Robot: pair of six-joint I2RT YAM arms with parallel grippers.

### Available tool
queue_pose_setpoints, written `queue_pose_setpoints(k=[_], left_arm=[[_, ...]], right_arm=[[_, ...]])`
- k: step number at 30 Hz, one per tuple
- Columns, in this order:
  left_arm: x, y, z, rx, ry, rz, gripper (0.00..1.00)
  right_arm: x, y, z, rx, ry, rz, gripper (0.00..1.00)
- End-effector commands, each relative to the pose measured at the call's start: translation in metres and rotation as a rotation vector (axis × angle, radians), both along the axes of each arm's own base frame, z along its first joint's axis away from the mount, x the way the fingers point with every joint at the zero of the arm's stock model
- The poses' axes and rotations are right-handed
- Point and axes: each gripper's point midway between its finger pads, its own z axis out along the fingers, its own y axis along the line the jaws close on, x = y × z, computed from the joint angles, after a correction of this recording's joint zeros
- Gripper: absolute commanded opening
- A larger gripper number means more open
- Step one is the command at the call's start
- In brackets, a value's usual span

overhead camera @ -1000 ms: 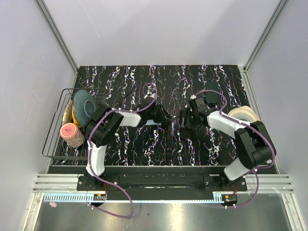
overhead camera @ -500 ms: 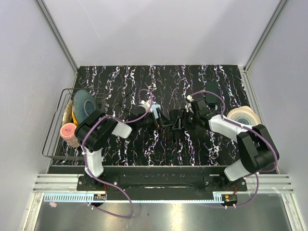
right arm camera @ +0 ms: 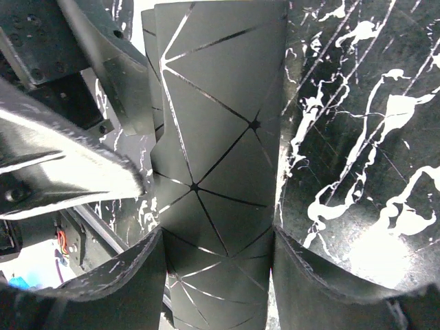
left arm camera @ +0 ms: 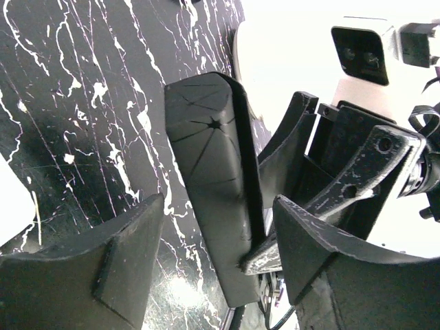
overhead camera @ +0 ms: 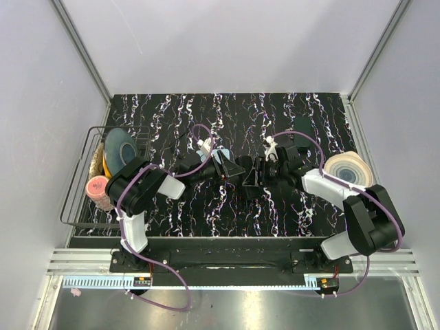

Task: Organize the sunglasses
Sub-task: Open the sunglasses case at the center of the board.

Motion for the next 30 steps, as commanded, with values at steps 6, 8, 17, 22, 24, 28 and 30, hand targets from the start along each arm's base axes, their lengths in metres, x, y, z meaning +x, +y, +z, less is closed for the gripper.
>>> queue_pose_setpoints(k=[6,8,17,22,24,28,30], left_arm=[[0.013,-0.003,0.035,-0.052,-0.093,0.011,0.64],[0.015,-0.002,0.036,-0.055,-0.089,0.022,0.62],[0.024,0.008,0.038,0.032,-0.135,0.076,0.47],[0.024,0.009,0.043,0.031,-0.148,0.077,0.54],[0.023,0.009,0.042,0.026,-0.142,0.078,0.59],[0.023,0.013,0.043,0.017,-0.144,0.089,0.65],[0.022,0.015,0.041,0.024,-0.142,0.093,0.65]], right_arm=[[-0.001,0.015,0.035,0.111,-0.122,0.088,0.38],[-0.003,0.015,0.035,0.115,-0.122,0.099,0.37],[-0.013,0.015,0.042,0.136,-0.138,0.128,0.36],[-0.010,0.018,0.049,0.162,-0.171,0.136,0.33],[-0.011,0.019,0.049,0.166,-0.174,0.140,0.33],[-0.010,0.018,0.049,0.164,-0.176,0.130,0.32],[-0.011,0.018,0.049,0.163,-0.175,0.130,0.31]])
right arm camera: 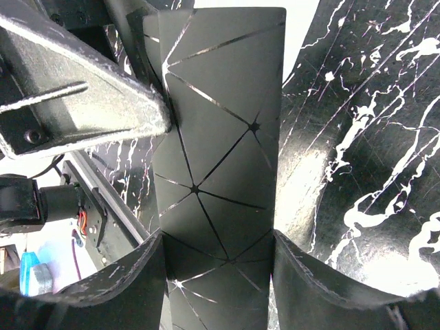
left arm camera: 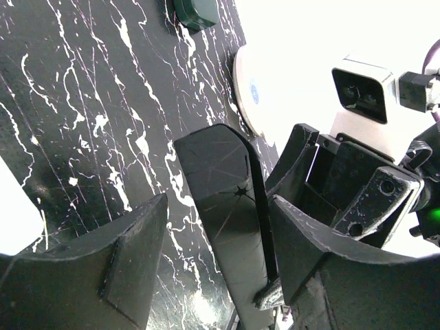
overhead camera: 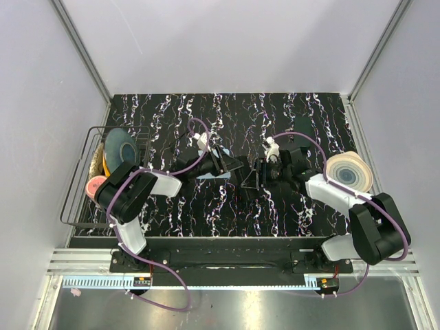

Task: Organize the sunglasses
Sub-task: Open the sunglasses case at the center of the board.

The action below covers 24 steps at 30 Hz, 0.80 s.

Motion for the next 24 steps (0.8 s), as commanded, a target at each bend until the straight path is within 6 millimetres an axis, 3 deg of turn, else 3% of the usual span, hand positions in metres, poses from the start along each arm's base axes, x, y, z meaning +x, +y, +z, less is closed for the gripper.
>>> queue_pose_setpoints(k=[1,11,16,24], left_arm=[[0.010,0.009,0.017,-0.013,-0.081,0.051,0.64],[0.005,0.014,0.013,-0.022,-0.072,0.054,0.54],[0.003,0.014,0.016,-0.031,-0.089,0.040,0.62],[0.001,0.014,0.021,-0.059,-0.105,0.038,0.63]], right_arm=[[0.004,0.008,0.027,0.065,-0.102,0.035,0.31],[0.005,0.007,0.030,0.072,-0.110,0.014,0.27],[0.009,0.008,0.033,0.085,-0.102,-0.015,0.24],[0.007,0.011,0.035,0.115,-0.096,-0.012,0.22]])
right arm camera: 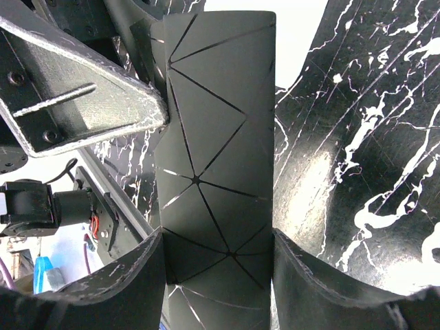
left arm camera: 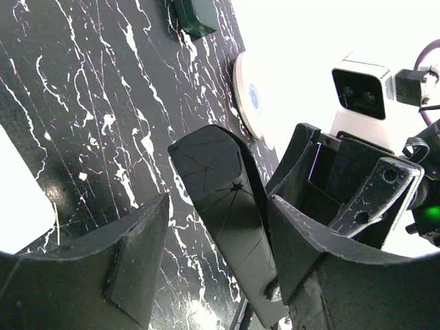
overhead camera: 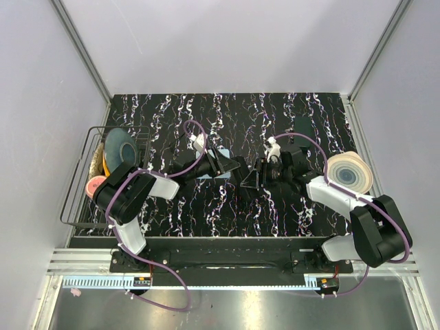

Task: Organize the sunglasses
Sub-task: Open the sunglasses case at the center of the board.

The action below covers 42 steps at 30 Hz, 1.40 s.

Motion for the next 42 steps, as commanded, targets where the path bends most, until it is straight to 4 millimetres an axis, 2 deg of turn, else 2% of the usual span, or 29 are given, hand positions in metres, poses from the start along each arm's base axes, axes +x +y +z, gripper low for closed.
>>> queue_pose_setpoints(k=[1,5,6,12,13,15,21,28,33,37,38,40,41,42], left_arm=[[0.002,0.004,0.023,-0.049,-0.094,0.013,0.63],[0.001,0.003,0.022,-0.050,-0.090,0.011,0.57],[0.001,0.003,0.022,-0.051,-0.087,0.010,0.52],[0.003,0.002,0.021,-0.051,-0.075,0.008,0.38],[0.004,0.001,0.021,-0.047,-0.079,0.006,0.32],[0.005,0.001,0.017,-0.029,-0.066,0.009,0.29],[0.006,0.005,-0.002,0.034,-0.050,0.018,0.28],[-0.001,0.008,-0.042,0.106,0.001,0.003,0.28],[-0.006,0.009,-0.065,0.145,0.026,-0.010,0.28],[-0.009,0.012,-0.086,0.243,0.037,-0.005,0.28],[-0.015,0.013,-0.095,0.280,0.062,-0.014,0.28],[-0.012,0.013,-0.101,0.332,0.057,-0.001,0.28],[-0.019,0.015,-0.111,0.376,0.091,-0.010,0.29],[-0.015,0.015,-0.113,0.401,0.092,0.004,0.29]], right_arm=[[0.008,0.009,0.030,0.076,-0.104,0.011,0.22],[0.008,0.008,0.030,0.075,-0.107,0.006,0.22],[0.009,0.007,0.030,0.074,-0.106,0.001,0.21],[0.008,0.009,0.033,0.087,-0.117,0.013,0.21],[0.007,0.009,0.033,0.083,-0.117,0.009,0.22],[0.009,0.006,0.031,0.076,-0.116,-0.005,0.22],[0.012,0.000,0.020,0.058,-0.066,-0.085,0.23],[0.004,-0.003,0.013,0.079,-0.014,-0.120,0.22],[0.002,-0.007,0.005,0.074,0.020,-0.148,0.17],[0.003,-0.013,-0.008,0.052,0.051,-0.183,0.16],[0.002,-0.014,-0.010,0.051,0.055,-0.186,0.16],[0.004,-0.017,-0.018,0.035,0.072,-0.210,0.15],[0.005,-0.019,-0.020,0.031,0.075,-0.221,0.15],[0.006,-0.021,-0.023,0.026,0.082,-0.229,0.15]])
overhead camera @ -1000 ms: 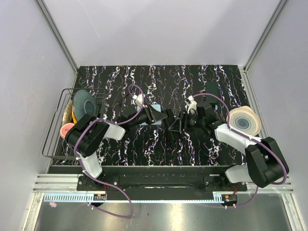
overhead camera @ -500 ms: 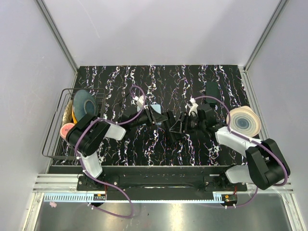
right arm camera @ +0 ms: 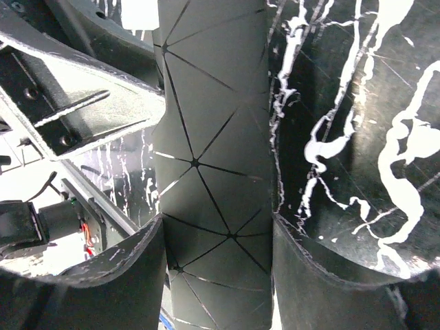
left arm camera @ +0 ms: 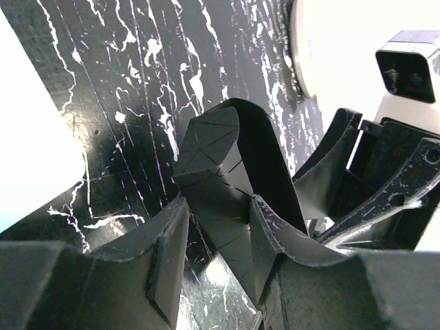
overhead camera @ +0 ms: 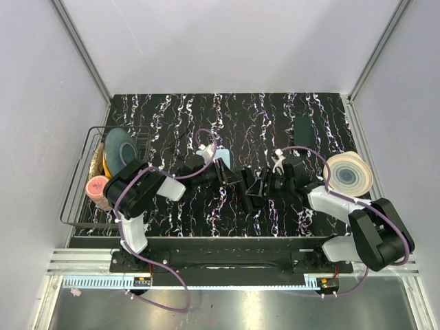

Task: Organize the sunglasses
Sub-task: Open the sunglasses case at the center of the board.

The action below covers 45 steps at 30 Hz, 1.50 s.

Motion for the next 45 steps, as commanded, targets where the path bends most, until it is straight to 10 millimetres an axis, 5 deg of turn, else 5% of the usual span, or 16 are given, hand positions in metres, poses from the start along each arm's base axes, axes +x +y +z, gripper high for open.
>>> queue_pose_setpoints(k=[1,10,16,23,29,45], left_arm=[[0.008,0.024,-0.059,0.302,-0.014,0.056,0.29],[-0.004,0.032,-0.091,0.486,0.070,0.054,0.31],[-0.013,0.034,-0.103,0.551,0.119,0.040,0.32],[-0.012,0.017,-0.062,0.397,0.041,0.026,0.44],[-0.010,-0.001,-0.017,0.249,-0.019,0.010,0.55],[-0.012,-0.039,-0.034,0.312,0.028,-0.058,0.74]], right_arm=[[0.021,-0.004,0.011,0.033,-0.044,-0.084,0.15],[0.019,-0.019,-0.017,-0.007,0.018,-0.161,0.24],[0.018,-0.024,-0.023,-0.018,0.019,-0.185,0.39],[0.020,-0.023,-0.019,-0.021,-0.008,-0.164,0.15],[0.019,-0.023,-0.016,-0.027,-0.026,-0.147,0.13],[0.020,-0.021,-0.015,-0.027,-0.053,-0.116,0.13]])
